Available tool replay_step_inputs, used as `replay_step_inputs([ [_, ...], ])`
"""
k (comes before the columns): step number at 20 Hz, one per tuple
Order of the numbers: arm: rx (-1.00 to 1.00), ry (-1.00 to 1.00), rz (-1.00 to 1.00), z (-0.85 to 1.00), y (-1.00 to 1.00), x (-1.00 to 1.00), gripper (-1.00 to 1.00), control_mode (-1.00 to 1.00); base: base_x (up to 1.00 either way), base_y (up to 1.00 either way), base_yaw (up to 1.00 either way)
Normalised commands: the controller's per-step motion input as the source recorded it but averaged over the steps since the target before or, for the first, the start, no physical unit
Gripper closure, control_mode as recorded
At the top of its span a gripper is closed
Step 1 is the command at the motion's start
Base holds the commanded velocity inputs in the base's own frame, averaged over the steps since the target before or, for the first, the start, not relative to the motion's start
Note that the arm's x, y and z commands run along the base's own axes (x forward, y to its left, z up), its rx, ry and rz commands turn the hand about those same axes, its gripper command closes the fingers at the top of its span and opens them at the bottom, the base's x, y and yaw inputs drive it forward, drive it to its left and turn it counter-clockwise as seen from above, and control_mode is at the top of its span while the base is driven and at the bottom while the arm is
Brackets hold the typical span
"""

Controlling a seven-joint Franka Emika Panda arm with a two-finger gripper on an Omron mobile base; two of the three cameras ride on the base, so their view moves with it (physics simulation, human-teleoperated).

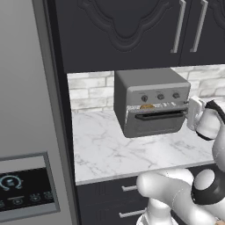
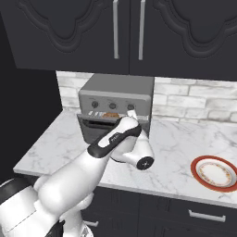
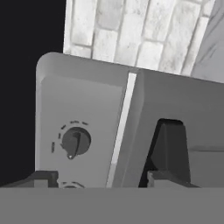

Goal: Pick up the bagel from the plate, place it on the toaster oven rack, close the door, and set the timer.

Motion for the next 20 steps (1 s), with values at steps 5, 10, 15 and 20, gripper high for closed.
replay_step_inputs([
  [5,0.0,-0.01,-0.05,0.0,0.34,0.69,-1.0,-1.0,0.0,0.0,0.0],
  [10,0.0,-0.11,0.0,0.0,0.18,0.07,-1.0,-1.0,0.0,0.0,0.0],
  [15,0.0,-0.14,0.0,0.0,0.24,0.12,-1.0,-1.0,0.0,0.0,0.0],
  [20,0.0,-0.07,-0.03,0.0,0.28,0.37,-1.0,-1.0,0.0,0.0,0.0],
])
